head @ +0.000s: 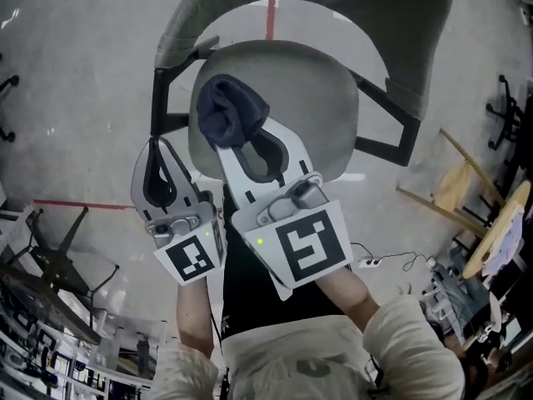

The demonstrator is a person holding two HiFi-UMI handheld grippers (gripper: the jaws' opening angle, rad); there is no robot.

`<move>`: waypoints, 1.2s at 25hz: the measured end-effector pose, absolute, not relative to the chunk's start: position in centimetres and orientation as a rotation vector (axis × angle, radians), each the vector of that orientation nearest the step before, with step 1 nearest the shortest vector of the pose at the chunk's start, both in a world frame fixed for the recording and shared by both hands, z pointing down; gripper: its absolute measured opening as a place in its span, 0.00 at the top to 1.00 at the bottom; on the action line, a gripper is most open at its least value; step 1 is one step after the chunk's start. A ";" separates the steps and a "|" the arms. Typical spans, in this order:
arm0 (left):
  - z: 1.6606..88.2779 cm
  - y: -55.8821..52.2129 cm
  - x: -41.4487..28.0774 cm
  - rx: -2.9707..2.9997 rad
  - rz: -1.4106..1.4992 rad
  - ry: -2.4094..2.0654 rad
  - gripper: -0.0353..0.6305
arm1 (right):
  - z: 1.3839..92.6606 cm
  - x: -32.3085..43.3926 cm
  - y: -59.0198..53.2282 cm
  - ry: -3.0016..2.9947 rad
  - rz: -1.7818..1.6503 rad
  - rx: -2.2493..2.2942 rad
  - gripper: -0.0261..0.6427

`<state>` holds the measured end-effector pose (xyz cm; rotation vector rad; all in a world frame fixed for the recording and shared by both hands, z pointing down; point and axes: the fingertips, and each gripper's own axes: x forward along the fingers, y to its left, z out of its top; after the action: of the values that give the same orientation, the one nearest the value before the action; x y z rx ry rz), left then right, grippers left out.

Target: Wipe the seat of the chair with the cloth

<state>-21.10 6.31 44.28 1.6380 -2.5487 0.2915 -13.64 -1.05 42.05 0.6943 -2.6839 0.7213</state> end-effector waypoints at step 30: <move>49.8 17.7 -27.6 1.412 0.323 -2.597 0.92 | 68.6 -17.7 14.7 -2.009 1.228 0.394 0.88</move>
<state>-27.65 17.71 49.76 1.4119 -2.5969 0.3233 -17.74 14.71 68.59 0.3940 -2.0093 1.2281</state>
